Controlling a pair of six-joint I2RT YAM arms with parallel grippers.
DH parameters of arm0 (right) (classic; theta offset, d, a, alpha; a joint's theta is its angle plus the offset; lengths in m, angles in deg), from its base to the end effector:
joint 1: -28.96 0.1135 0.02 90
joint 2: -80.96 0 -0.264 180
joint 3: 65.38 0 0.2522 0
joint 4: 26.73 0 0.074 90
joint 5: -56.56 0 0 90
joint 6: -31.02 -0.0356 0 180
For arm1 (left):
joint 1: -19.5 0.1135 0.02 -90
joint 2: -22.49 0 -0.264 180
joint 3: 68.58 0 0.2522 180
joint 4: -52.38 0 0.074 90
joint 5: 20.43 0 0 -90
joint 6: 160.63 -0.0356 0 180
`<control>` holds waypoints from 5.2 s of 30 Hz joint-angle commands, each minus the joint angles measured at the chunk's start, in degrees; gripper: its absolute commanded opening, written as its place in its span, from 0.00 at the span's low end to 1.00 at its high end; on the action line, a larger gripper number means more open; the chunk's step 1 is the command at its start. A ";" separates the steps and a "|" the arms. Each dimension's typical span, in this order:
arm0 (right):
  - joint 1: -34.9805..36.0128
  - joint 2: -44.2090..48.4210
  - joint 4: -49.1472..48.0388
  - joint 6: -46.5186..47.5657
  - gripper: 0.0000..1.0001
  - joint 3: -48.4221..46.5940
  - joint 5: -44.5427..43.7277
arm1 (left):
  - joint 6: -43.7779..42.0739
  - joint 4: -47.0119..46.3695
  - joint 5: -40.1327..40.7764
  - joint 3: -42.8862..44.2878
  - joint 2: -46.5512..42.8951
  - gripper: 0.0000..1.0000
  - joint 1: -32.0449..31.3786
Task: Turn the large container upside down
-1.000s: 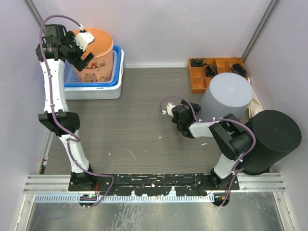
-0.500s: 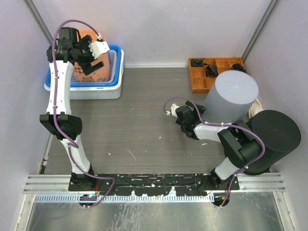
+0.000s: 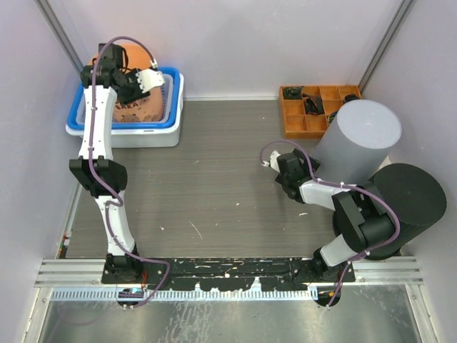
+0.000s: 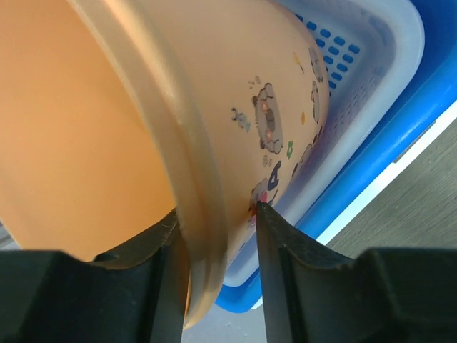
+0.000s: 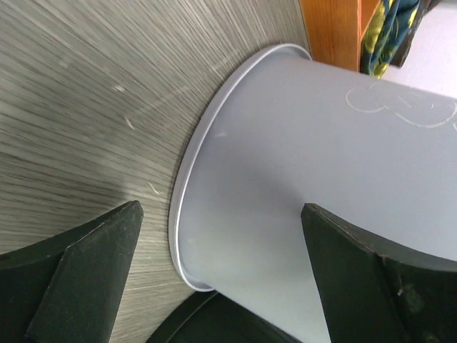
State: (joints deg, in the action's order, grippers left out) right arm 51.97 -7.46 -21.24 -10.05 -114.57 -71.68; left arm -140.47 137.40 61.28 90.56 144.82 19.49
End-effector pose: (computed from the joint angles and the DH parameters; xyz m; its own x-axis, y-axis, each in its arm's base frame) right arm 0.2668 0.0894 0.1462 -0.4992 -0.8553 -0.1385 -0.4240 0.3805 -0.8218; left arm 0.4359 -0.0052 0.4062 -0.1666 0.9290 -0.3306 0.7331 0.3409 0.5885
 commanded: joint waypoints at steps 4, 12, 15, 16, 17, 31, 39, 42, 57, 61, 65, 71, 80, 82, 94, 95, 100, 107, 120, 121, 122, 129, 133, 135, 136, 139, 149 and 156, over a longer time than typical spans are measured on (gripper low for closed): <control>-2.70 5.83 4.23 -0.94 1.00 -0.29 2.74 | -0.05 2.84 3.53 4.53 2.27 0.00 0.02; -2.75 6.46 11.78 -5.33 1.00 -3.18 3.15 | 1.24 4.41 3.11 5.92 -1.79 0.00 -1.21; -2.71 7.19 16.05 -7.38 1.00 -4.93 3.21 | 3.33 1.98 3.02 7.16 -7.02 0.00 -2.95; -2.72 7.43 17.59 -7.94 1.00 -5.65 3.32 | 4.06 0.17 3.29 6.80 -9.74 0.00 -3.77; -2.73 7.66 19.06 -8.43 1.00 -6.43 3.34 | 4.72 -2.00 3.32 5.91 -12.80 0.00 -4.72; -6.82 12.45 33.37 -20.60 1.00 -17.16 8.60 | 49.54 -5.87 -23.86 -6.06 -42.69 0.00 -10.62; -15.51 14.69 39.15 -25.51 1.00 -25.14 22.14 | 81.38 -21.61 -52.76 -33.40 -52.07 0.00 -10.62; -19.64 16.22 40.29 -25.69 1.00 -27.44 30.42 | 111.94 -58.04 -60.26 -53.83 -56.72 0.00 -10.62; -33.20 12.59 40.05 -28.37 1.00 -39.17 35.43 | 189.48 -140.22 -29.31 -91.93 -43.06 0.00 -8.75; -33.24 11.83 38.47 -30.01 1.00 -35.78 34.80 | 191.15 -143.71 -27.14 -97.05 -38.65 0.00 -10.63; -33.24 11.17 37.57 -31.40 1.00 -33.30 35.51 | 192.92 -148.81 -24.36 -96.76 -28.54 0.00 -13.33; -33.21 9.69 37.29 -30.99 1.00 -32.58 32.69 | 199.37 -153.27 -22.86 -91.97 -16.31 0.00 -20.13; -33.22 9.00 37.74 -28.89 1.00 -32.26 30.03 | 196.40 -153.44 -27.09 -95.97 -6.88 0.00 -21.53; -33.21 8.36 38.18 -29.16 1.00 -32.04 31.45 | 196.14 -153.40 -29.85 -96.43 -7.10 0.04 -20.40; -17.07 4.44 57.16 -23.78 1.00 -42.50 61.53 | 189.06 -153.18 -46.96 -104.97 -7.23 0.29 -12.61; -15.73 3.70 58.15 -23.40 1.00 -43.40 61.30 | 188.27 -153.18 -47.93 -105.31 -6.74 0.32 -12.59; -13.18 3.12 58.95 -21.51 1.00 -44.78 59.71 | 183.92 -153.18 -52.07 -105.33 -4.05 0.77 -12.29; -11.95 3.90 58.47 -19.96 1.00 -44.03 57.97 | 157.37 -123.27 -55.65 -105.21 -6.70 0.99 -11.59; -10.46 5.68 58.57 -18.52 1.00 -42.58 57.60 | 94.92 -42.56 -37.18 -84.54 -15.29 0.99 -11.37; -10.25 6.15 59.86 -17.40 1.00 -42.85 57.53 | 89.68 -38.99 -33.44 -82.21 -15.82 0.99 -11.41; -10.16 6.83 61.11 -16.33 1.00 -43.03 57.37 | 86.73 -35.93 -30.46 -80.42 -17.04 0.99 -11.41; -10.14 17.26 72.66 -9.27 1.00 -38.75 59.11 | 71.28 -24.49 -15.32 -75.32 -31.03 0.99 -14.06; -7.92 25.01 69.66 -11.63 1.00 -35.32 58.36 | 59.90 -18.25 -3.23 -72.56 -39.61 0.99 -24.16; -5.04 25.60 70.70 -13.03 1.00 -36.67 57.52 | 54.41 -16.49 -0.91 -70.00 -43.97 0.99 -26.80; -2.87 25.14 72.33 -13.40 1.00 -37.52 58.14 | 50.76 -15.57 0.50 -67.53 -46.33 0.99 -27.24; 6.07 23.02 76.51 -14.53 1.00 -37.78 63.80 | 34.31 -11.04 7.29 -57.47 -47.45 0.99 -25.88; 27.73 13.47 30.19 -13.99 1.00 -20.80 31.31 | 43.44 10.46 -4.59 -4.04 -17.57 0.99 -1.56; 21.43 -12.46 6.72 -15.02 1.00 -32.34 10.03 | 62.63 -4.82 -6.16 0.30 -6.37 0.99 -0.96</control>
State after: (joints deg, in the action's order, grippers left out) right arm 77.69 -12.23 6.61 -23.71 -139.31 -46.46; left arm -90.20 140.60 58.70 92.81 137.67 19.51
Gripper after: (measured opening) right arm 0.996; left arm 0.990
